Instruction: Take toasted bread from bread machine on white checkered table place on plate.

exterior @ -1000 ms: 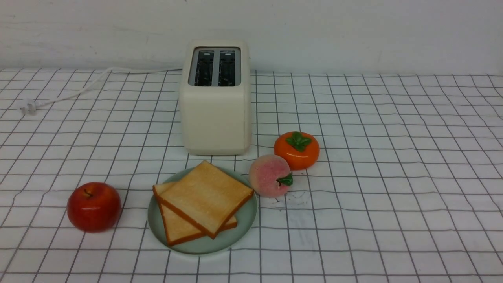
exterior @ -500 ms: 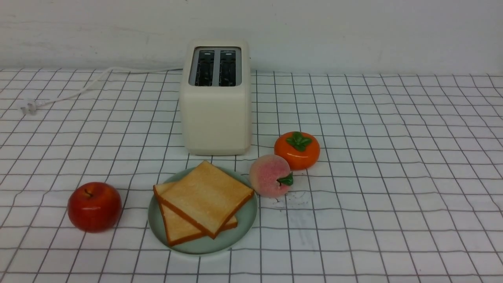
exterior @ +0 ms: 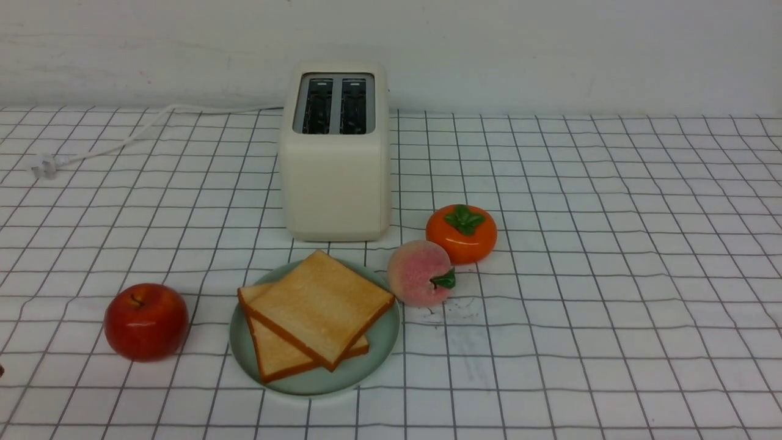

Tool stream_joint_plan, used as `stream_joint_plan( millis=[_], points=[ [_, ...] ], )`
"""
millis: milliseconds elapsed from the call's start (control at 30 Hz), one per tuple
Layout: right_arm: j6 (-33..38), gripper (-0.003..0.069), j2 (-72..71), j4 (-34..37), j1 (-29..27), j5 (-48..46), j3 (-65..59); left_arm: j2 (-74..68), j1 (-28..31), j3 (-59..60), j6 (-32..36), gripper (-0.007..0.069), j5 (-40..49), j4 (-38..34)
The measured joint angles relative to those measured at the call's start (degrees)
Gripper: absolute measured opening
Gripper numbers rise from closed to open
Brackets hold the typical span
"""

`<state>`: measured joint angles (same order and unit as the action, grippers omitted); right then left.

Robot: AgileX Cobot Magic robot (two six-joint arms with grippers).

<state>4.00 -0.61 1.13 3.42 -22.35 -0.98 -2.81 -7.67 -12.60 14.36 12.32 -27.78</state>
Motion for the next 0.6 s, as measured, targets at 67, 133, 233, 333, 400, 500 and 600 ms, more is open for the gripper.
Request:
stream_joint_plan(
  millis=[67,133,233,333,400,500,600],
  points=[
    [0.00,-0.0018,0.00,0.00,0.00,0.00,0.00,0.00,0.00,0.00,0.00,-0.0004,0.00,0.00],
    [0.00,-0.0017,0.00,0.00,0.00,0.00,0.00,0.00,0.00,0.00,0.00,-0.0003,0.00,0.00],
    [0.00,-0.0017,0.00,0.00,0.00,0.00,0.00,0.00,0.00,0.00,0.00,-0.0001,0.00,0.00],
    [0.00,-0.0015,0.00,0.00,0.00,0.00,0.00,0.00,0.00,0.00,0.00,0.0001,0.00,0.00],
    [0.00,-0.0015,0.00,0.00,0.00,0.00,0.00,0.00,0.00,0.00,0.00,0.0003,0.00,0.00],
    [0.00,-0.0014,0.00,0.00,0.00,0.00,0.00,0.00,0.00,0.00,0.00,0.0005,0.00,0.00],
    [0.00,-0.0011,0.00,0.00,0.00,0.00,0.00,0.00,0.00,0.00,-0.05,0.0009,0.00,0.00]
  ],
)
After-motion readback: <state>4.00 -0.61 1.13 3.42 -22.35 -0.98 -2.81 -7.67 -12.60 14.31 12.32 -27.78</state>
